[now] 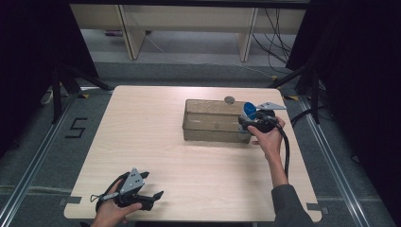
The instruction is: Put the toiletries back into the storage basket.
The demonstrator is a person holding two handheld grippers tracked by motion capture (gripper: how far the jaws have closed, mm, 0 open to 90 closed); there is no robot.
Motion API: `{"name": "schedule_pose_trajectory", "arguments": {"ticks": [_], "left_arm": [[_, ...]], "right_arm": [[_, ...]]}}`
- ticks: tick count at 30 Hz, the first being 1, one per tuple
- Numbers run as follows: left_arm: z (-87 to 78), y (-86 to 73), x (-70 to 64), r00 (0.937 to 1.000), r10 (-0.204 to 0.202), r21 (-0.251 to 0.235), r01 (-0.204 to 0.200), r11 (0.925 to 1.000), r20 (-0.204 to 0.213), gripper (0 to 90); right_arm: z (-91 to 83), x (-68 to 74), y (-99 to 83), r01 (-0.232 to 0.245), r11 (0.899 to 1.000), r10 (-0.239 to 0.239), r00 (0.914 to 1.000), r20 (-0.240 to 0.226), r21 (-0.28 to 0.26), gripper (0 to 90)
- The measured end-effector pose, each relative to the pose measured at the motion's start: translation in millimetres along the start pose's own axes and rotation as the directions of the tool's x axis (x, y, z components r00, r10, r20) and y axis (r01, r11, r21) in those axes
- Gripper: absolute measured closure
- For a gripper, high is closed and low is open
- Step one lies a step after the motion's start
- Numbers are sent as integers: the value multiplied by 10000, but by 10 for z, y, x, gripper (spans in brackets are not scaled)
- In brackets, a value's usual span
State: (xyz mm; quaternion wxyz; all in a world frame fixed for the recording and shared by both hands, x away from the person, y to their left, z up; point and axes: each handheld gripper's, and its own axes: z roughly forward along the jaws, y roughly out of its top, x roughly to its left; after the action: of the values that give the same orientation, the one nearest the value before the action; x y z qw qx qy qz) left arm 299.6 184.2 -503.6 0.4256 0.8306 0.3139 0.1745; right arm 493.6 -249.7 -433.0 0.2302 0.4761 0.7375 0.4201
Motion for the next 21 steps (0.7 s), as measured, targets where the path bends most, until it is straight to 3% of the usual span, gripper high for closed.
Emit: {"name": "schedule_pose_trajectory", "arguments": {"ticks": [5,11,12,16,17,18,20,21], "left_arm": [[0,-2,3,10000,-31,1,31,10000,-21,147],[0,-3,0,10000,-81,-100,81,9999,10,147],[0,-3,0,10000,-76,-96,76,9999,18,147],[2,-3,-3,10000,-62,-65,62,10000,15,147],[6,-5,3,10000,-31,-78,32,10000,47,147],[4,-5,4,10000,-12,-55,12,10000,0,147],[3,-3,-2,10000,-61,-85,61,9999,29,147],[3,-3,-3,10000,-57,-112,57,9999,36,147]], "right_arm": [[-49,8,21,257,9993,-255,9997,51,-268,280],[-102,41,38,238,9984,-232,9996,132,-507,265],[-113,65,35,-123,9989,123,9999,15,-456,263],[-157,60,32,-130,9985,136,9998,123,-526,260],[-160,57,29,-106,9977,116,9998,140,-673,260],[-173,30,32,282,9967,-265,9994,235,-763,260],[-194,28,31,279,9964,-256,9992,298,-798,259],[-205,42,31,-48,9970,63,9998,194,-774,259]]}}
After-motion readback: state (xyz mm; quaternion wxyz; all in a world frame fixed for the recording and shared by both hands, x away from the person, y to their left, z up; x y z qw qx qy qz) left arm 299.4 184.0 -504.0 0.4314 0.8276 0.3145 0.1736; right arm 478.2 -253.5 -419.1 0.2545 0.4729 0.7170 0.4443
